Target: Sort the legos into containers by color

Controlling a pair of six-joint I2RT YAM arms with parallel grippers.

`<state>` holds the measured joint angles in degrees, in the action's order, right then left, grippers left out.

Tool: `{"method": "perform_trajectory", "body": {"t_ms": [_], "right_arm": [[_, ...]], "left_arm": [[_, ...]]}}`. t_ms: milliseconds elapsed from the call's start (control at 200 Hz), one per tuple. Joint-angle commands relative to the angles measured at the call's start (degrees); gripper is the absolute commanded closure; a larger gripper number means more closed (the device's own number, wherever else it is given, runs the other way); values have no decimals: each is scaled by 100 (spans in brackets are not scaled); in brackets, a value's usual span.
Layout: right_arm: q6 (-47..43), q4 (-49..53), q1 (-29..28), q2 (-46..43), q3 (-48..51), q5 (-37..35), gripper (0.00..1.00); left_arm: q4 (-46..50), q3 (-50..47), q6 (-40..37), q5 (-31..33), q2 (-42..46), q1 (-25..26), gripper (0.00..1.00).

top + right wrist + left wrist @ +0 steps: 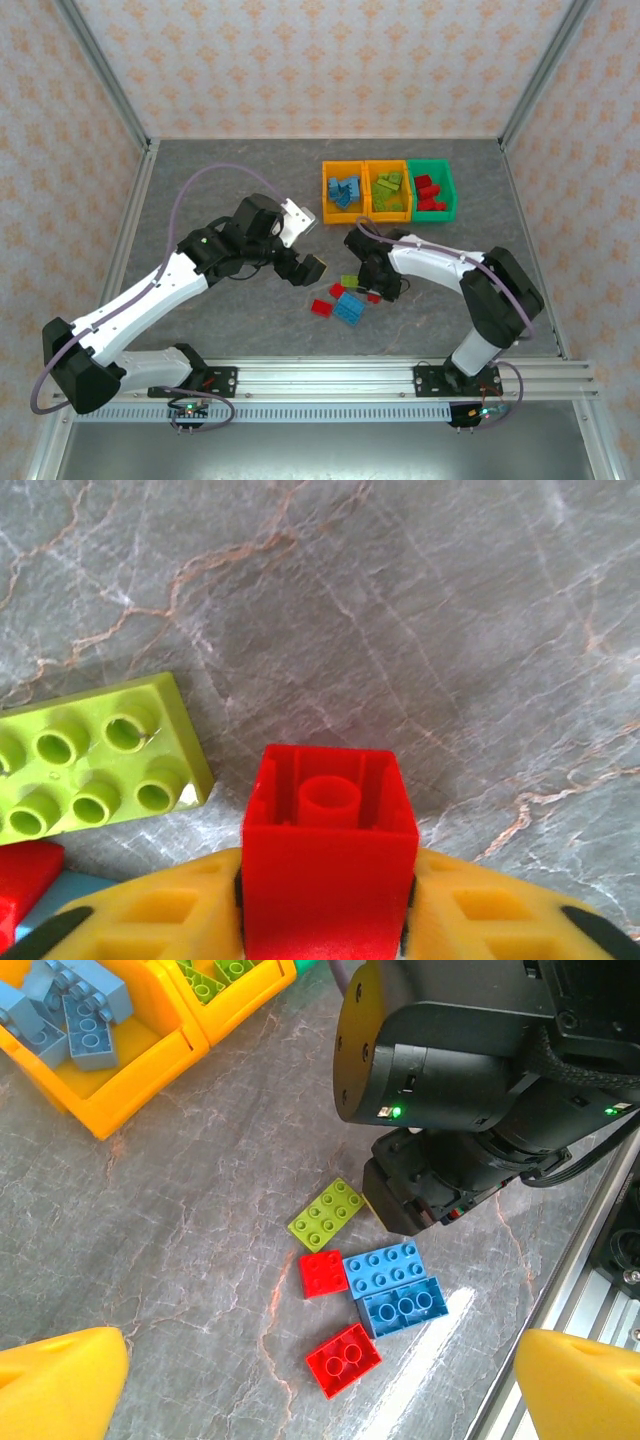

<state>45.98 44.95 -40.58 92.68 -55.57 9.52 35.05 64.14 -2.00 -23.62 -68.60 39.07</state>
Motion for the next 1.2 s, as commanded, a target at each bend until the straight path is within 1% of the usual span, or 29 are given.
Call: {"method": "perform_trajectory", "body": {"t_ms": [0,85,155,255,360,445,566,641,716,761,781,806,851,886,936,1001,1106,1196], "right_arm": [[195,187,-12,-482,107,-509,63],[343,271,42,-920,91,-859,63],[423,210,256,-1256,47,-1011,63],[306,170,776,-1528,-236,-1201,64],[-138,94,1583,-1409,-707,-1171,65],[-523,-82,2306,-1028,-1205,-972,65],[-1010,-94,2982,-93,-2133,-847,65],[-1162,14,3284,594,-2780,-679,65],[-1325,227,3430,1265,-3509,-646,65],[-1406,384,3488,1610,-3958,-645,62],[-1432,469,3507,1720,-4161,-632,59],[-1467,579,3521,1905,-4419,-608,53],[-1527,874,3539,2160,-4905,-594,35],[-1563,1099,3539,2292,-5244,-645,30],[-1576,1258,3539,2299,-5483,-683,28],[-1505,1200,3544,2041,-5362,-714,26],[-1285,1022,3518,1341,-4719,-600,26],[-1090,819,3431,529,-3875,-556,24]], "left_arm": [[-9,11,-121,15,145,57,0],[-21,15,-109,36,167,57,0],[-46,11,-112,50,180,55,0],[-12,33,-107,74,195,57,0],[12,5,-56,101,278,54,0],[59,-46,-16,170,392,66,0],[78,-183,41,324,635,66,0],[47,-273,111,403,786,72,0],[41,-338,169,486,905,74,0],[56,-362,194,529,965,72,0],[69,-371,199,550,990,74,0],[72,-376,205,574,1014,75,0],[109,-385,213,615,1053,75,0],[144,-391,222,642,1082,80,0],[180,-410,242,697,1126,81,0],[187,-465,252,771,1164,83,0],[181,-527,232,752,1086,100,0],[377,-385,122,725,726,192,0]]}}
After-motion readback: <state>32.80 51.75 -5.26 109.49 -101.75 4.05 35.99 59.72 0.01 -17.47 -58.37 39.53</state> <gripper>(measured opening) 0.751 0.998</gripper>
